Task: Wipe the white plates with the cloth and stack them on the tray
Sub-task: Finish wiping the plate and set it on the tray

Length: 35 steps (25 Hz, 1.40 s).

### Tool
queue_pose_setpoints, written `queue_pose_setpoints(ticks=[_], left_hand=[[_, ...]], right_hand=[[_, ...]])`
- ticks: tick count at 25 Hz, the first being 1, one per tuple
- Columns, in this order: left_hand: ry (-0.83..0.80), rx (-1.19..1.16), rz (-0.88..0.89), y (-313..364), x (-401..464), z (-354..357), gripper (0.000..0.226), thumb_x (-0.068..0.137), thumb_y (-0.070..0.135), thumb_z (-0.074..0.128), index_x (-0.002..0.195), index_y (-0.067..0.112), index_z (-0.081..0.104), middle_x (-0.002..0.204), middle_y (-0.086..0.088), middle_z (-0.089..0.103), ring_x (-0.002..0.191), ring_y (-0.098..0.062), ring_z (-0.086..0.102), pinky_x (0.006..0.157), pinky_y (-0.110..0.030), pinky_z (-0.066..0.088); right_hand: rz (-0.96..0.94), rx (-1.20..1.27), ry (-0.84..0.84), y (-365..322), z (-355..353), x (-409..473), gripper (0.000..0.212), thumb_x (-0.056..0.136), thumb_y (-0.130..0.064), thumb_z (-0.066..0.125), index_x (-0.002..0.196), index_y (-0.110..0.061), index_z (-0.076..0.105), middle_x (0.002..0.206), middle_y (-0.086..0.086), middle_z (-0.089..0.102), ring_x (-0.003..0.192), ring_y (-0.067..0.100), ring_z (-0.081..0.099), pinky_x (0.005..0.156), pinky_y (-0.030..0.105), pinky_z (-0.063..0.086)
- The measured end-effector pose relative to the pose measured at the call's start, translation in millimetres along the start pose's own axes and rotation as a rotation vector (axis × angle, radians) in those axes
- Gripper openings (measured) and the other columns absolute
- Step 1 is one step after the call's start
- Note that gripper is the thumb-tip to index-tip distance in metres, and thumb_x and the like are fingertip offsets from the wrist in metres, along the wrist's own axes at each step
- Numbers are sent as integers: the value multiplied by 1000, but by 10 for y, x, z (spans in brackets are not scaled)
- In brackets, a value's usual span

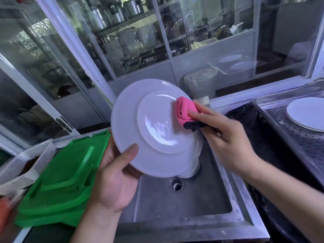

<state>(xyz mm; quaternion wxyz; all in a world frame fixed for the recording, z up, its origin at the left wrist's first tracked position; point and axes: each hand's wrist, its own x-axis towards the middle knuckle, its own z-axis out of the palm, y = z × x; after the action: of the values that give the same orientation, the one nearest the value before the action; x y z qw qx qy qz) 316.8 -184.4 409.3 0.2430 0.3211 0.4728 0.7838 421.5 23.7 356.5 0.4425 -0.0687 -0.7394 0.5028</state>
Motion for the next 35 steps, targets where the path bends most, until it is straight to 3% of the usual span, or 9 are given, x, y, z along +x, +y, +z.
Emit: queue_pose_setpoints(ticks=[8, 11, 14, 19, 23, 25, 28, 31, 35], left_hand=[[65, 98, -3, -437, 43, 236, 46, 82, 6, 56, 105, 42, 75, 115, 3, 74, 105, -16, 70, 78, -41, 60], [95, 97, 24, -510, 49, 284, 46, 85, 5, 56, 113, 37, 73, 122, -4, 73, 110, -23, 69, 88, -44, 58], [151, 92, 41, -566, 53, 311, 44, 89, 4, 59, 127, 26, 64, 124, -7, 72, 111, -26, 70, 86, -37, 60], [285, -110, -159, -597, 73, 256, 52, 87, 11, 58, 137, 25, 58, 124, -10, 72, 99, -26, 73, 67, -38, 61], [308, -154, -239, -622, -10, 298, 49, 83, 14, 57, 130, 30, 61, 114, 1, 75, 93, -16, 74, 58, -35, 59], [295, -199, -277, -629, -38, 370, 49, 86, 17, 56, 133, 27, 60, 118, -2, 74, 96, -18, 74, 57, -35, 59], [305, -206, -290, -667, -42, 448, 52, 87, 18, 57, 139, 24, 57, 126, -7, 71, 104, -24, 73, 63, -38, 60], [336, -200, -305, -711, -56, 450, 47, 94, 14, 54, 140, 21, 56, 126, -11, 71, 109, -27, 71, 66, -40, 61], [370, -217, -360, -746, -43, 387, 46, 97, 15, 53, 143, 17, 54, 132, -14, 67, 121, -33, 64, 70, -39, 61]], right_hand=[[445, 123, 295, -208, 456, -604, 53, 93, 0, 56, 118, -44, 71, 122, -31, 65, 95, 1, 66, 86, 34, 56], [523, 232, 244, -399, 508, -657, 61, 91, 2, 54, 105, -54, 73, 84, -17, 75, 65, 10, 64, 60, 28, 53], [585, 453, 185, -552, 493, -681, 56, 94, 8, 51, 98, -41, 79, 77, 1, 77, 59, 32, 66, 49, 42, 53], [745, 815, -16, -560, 95, -630, 26, 81, 10, 58, 92, -3, 78, 86, 18, 73, 74, 25, 65, 69, 33, 58], [556, 230, 298, -151, -218, -450, 41, 89, 11, 57, 93, -22, 81, 71, -2, 72, 65, 11, 62, 67, 33, 60], [446, 13, 267, 41, -110, -508, 55, 87, 11, 58, 101, -38, 78, 94, -10, 77, 90, 9, 69, 92, 48, 58], [287, -170, 161, 154, 209, -803, 64, 82, 10, 56, 121, -38, 69, 132, -13, 63, 134, 7, 50, 115, 33, 39], [176, -180, 96, 110, 336, -974, 57, 85, -5, 54, 133, -34, 61, 140, -26, 50, 143, 10, 39, 119, 31, 30], [-36, -277, 27, 165, 239, -1088, 45, 90, -19, 54, 134, -21, 62, 144, -6, 55, 143, 21, 42, 117, 49, 31]])
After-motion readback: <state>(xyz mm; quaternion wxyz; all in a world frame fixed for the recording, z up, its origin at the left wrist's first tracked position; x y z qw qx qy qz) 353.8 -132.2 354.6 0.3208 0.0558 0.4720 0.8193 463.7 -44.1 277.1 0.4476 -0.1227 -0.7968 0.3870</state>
